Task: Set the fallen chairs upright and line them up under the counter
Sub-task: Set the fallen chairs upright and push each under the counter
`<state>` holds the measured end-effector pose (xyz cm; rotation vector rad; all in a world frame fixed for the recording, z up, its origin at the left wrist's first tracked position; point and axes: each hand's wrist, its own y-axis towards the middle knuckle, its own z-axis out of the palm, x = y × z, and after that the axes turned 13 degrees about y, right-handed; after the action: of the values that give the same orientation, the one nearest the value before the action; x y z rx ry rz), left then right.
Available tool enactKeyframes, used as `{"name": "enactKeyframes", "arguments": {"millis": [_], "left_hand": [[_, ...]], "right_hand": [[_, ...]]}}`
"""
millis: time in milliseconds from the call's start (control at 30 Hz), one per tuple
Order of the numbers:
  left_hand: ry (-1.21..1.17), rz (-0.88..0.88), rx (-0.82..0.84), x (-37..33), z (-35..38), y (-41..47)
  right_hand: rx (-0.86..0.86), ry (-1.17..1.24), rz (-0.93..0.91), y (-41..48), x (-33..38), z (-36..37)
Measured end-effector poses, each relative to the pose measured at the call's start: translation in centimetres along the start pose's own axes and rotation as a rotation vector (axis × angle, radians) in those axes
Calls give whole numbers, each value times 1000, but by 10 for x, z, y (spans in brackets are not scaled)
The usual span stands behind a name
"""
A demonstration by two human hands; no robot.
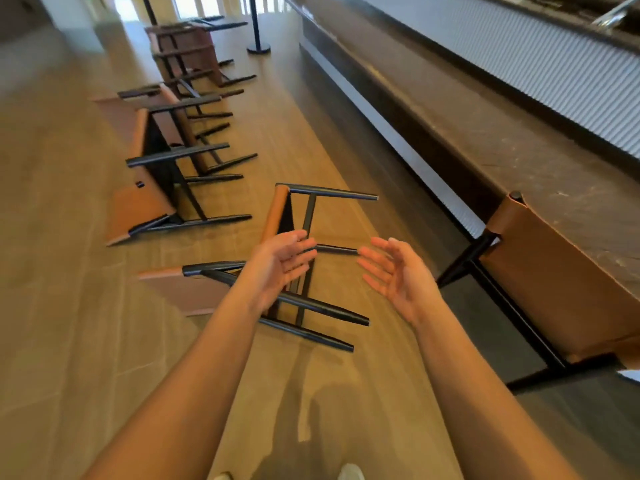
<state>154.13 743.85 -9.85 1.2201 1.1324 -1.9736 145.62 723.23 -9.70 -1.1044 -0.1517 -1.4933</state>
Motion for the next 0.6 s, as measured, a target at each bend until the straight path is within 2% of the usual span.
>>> {"name": "enactKeyframes", "arguments": {"millis": [333, 600], "left_hand": [[-25, -8, -195, -15, -237, -50], [-115, -75, -319, -14, -368, -67]], "right_hand": [[111, 5, 135, 27, -172, 194], [101, -16, 260, 60, -263, 280]]}}
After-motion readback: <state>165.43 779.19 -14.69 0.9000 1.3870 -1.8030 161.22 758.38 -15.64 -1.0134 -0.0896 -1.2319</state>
